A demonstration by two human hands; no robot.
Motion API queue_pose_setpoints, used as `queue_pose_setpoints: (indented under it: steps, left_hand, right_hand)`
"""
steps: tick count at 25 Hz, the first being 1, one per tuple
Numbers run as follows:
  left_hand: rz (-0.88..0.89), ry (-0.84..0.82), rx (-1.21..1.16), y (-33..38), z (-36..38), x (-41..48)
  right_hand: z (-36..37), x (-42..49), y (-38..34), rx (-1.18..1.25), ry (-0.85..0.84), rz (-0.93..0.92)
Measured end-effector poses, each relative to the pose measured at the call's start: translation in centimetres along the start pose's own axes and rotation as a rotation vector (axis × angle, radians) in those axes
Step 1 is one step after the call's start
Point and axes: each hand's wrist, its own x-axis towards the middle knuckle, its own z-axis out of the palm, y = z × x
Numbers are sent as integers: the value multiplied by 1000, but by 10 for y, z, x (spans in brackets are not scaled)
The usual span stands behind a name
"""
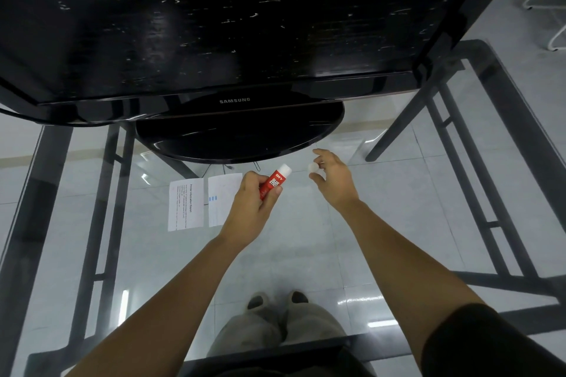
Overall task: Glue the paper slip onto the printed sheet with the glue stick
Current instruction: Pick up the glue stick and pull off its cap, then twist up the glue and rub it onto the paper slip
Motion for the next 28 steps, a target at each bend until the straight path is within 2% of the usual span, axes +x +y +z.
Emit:
queue_pose_setpoints:
  steps: [8,11,15,23,28]
  left_hand:
    - [-4,14,-27,2,-5,-1]
    - [2,24,-75,6,-11,0]
    - [30,6,-187,15,-22,0]
    - [92,11,-437,36,-36,-28]
    - [99,25,-482,37,-36,-44]
  right_hand:
    - [-3,1,3,-22,-54,7]
    - [-15,-4,-4,2,-13,13]
    - [-35,-27,-31,131,93,-46]
    - [-42,-92,-94,682,-53,10]
    - [-37,-100,-105,763,-10,75]
